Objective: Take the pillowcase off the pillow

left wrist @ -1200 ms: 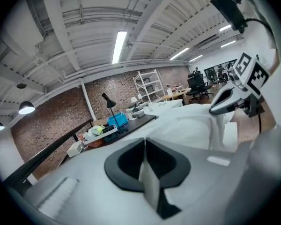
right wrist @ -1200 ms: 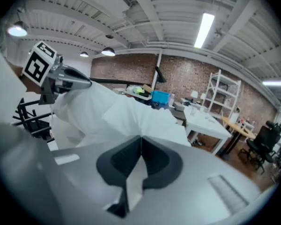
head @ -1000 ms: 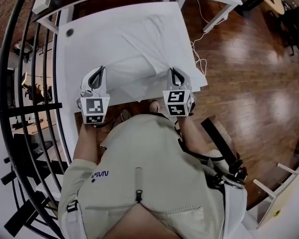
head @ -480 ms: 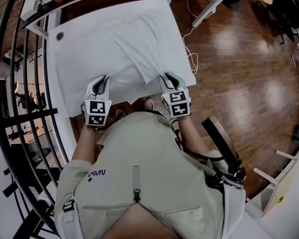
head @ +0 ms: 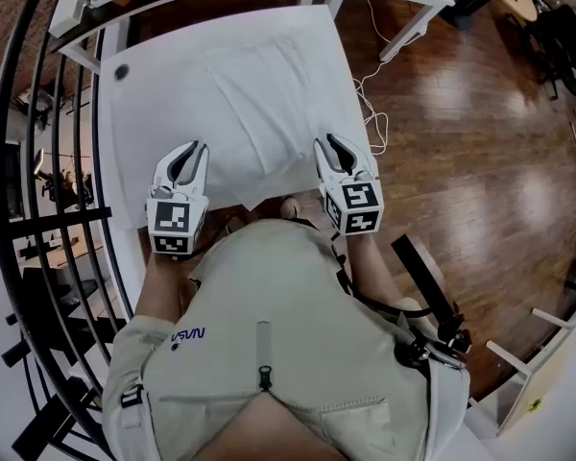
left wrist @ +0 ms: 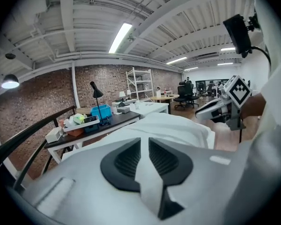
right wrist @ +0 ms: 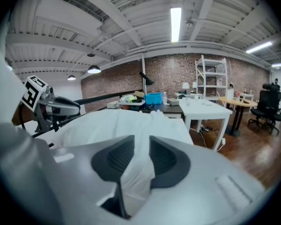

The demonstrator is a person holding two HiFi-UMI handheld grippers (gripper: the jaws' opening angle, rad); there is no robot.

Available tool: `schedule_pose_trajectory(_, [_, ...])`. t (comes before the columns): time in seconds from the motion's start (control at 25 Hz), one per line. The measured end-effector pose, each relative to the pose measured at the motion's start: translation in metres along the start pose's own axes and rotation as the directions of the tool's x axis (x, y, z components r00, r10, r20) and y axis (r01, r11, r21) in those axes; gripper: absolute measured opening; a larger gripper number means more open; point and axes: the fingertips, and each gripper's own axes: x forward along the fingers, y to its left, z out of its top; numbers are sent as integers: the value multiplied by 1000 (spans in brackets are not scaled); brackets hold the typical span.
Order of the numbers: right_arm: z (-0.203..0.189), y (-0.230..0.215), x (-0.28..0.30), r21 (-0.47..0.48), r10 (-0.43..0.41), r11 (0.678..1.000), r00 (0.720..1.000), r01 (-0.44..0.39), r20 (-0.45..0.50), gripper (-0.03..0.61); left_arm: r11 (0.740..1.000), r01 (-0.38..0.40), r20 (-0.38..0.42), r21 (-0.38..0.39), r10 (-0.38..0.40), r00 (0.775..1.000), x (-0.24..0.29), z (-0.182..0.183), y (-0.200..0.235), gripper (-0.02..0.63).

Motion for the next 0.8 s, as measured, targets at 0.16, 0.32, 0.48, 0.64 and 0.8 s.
schedule_pose_trajectory(0.16, [-3, -19, 7, 21, 9, 1000, 1000, -8, -14, 98, 998, -53, -27, 29, 53, 998, 16, 12, 10, 66])
schedule_pose_trajectory(0.32, [-13, -46, 12, 28, 5, 1000, 999, -4, -40, 98, 995, -41, -107, 86, 50, 993, 31, -1, -4, 118])
schedule_pose_trajectory(0.48, [-35, -72, 5, 29, -5, 1000, 994, 8, -108, 100, 994, 22, -202, 103, -1, 979, 28, -27, -33, 202])
schedule_pose_trajectory(0.64, [-68, -76, -5, 42, 29, 999, 983, -21, -184, 124, 997, 49, -259, 60, -32, 965, 26, -56, -52, 255])
schedule_pose_trajectory(0.8, [-93, -59, -7, 39, 74, 997, 967, -67, -244, 156, 999, 7, -274, 50, 7, 962, 36, -79, -57, 247])
